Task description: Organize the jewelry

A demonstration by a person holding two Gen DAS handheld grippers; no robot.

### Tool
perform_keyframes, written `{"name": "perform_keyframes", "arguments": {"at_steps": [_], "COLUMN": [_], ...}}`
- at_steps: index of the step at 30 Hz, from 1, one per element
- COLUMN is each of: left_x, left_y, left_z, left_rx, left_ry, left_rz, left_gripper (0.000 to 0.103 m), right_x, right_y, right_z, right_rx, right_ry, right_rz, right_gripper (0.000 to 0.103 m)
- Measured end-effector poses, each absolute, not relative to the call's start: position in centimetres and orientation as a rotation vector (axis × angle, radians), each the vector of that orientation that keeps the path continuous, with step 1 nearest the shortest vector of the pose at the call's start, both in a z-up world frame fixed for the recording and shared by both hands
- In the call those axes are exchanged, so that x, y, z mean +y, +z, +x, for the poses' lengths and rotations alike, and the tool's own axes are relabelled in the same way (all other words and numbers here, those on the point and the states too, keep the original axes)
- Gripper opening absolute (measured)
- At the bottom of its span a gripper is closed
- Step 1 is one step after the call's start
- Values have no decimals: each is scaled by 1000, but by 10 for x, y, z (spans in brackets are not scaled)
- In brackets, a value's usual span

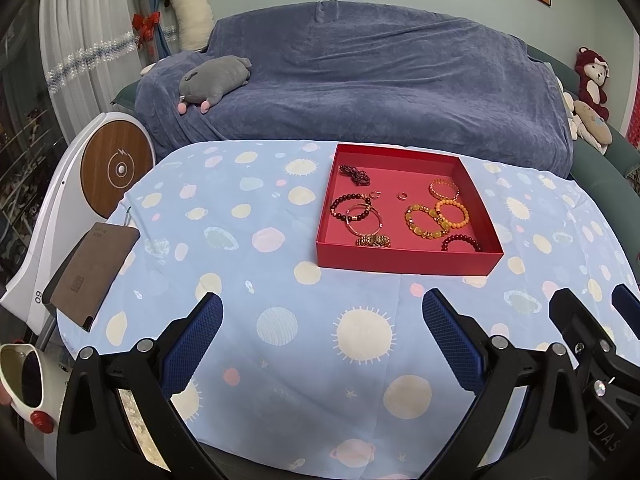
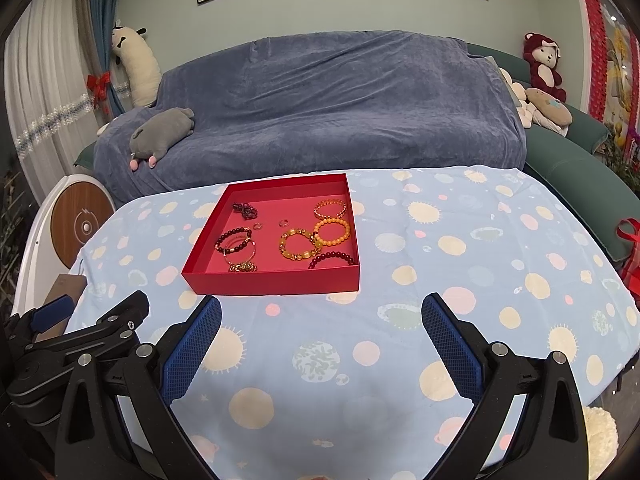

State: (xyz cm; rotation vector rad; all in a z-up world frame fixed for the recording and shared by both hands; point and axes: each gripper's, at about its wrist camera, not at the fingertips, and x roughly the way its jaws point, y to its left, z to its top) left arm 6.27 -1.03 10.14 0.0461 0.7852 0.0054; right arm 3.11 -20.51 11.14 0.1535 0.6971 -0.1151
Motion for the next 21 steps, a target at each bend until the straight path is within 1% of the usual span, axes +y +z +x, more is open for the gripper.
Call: {"name": "perform_keyframes", "arguments": {"at_steps": [21], "left_x": [-8], "left_y": [95], "left_z": [64], "left_rx": [804], "left_ry": [4], "left_rz": [33], "left_gripper": [95], "right_x": [-203], "right_y": [111], "right_z": [35], "right_rx": [708], "right_ry": [-113], "right_rz": [155], "right_gripper": [97]}}
